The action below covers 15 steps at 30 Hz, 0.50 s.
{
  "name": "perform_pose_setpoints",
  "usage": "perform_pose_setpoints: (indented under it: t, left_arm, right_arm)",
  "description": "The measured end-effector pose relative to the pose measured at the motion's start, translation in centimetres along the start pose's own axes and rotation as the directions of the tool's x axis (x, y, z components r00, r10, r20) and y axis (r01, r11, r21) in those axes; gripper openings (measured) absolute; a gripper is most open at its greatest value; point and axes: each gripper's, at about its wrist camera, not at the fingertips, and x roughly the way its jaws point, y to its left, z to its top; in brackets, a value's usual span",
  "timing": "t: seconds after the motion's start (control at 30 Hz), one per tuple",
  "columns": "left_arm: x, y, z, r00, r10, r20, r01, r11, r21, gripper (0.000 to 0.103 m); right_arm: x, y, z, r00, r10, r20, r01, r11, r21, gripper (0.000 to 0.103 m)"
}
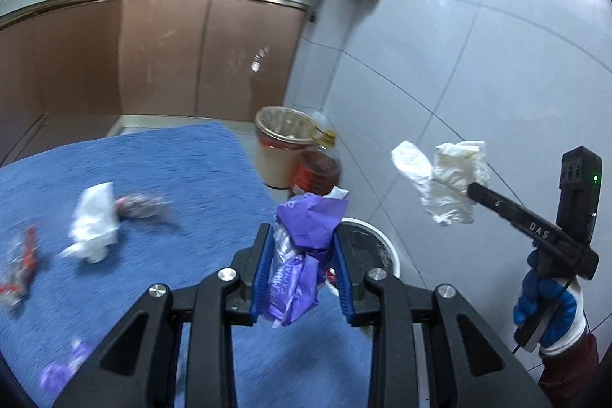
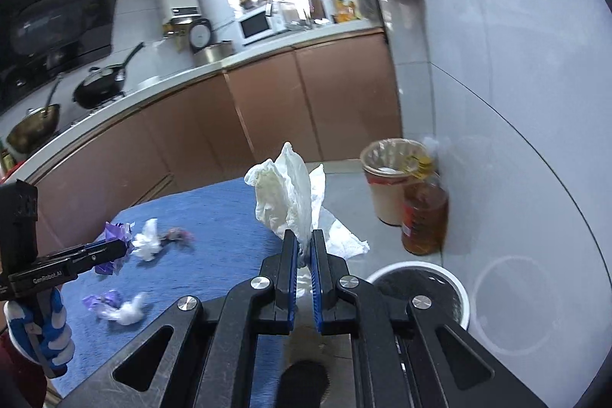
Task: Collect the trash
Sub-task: 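Carry the purple wrapper and white tissue over the steel bin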
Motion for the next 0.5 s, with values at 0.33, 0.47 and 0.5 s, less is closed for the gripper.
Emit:
perform_pose_setpoints:
  t: [0.33,0.47,0.5]
  left_arm:
    - [13.6,-5.2,2.1,0.977,-0.093,-0.192,0.097,0.995,0.011,0.028]
    - [19.3,-7.6,2.1,0.959,-0.1,-0.265,0.111,0.993,0.027,0.029]
    - [20.1,-7.9,2.0,0.956,-0.101,-0.274,0.113,0.993,0.028,0.029]
  right_arm:
    - [6.0,-6.2,-2.8,0.985,-0.14,-0.105,0.149,0.985,0.089,0.007]
    - [8.5,-8.7,-4.4,0.971,-0.18,-0.156,0.201,0.971,0.129,0.007]
    - [9.2,-9.5,-4.8,0.967,-0.194,-0.168,0.218,0.966,0.138,0.007]
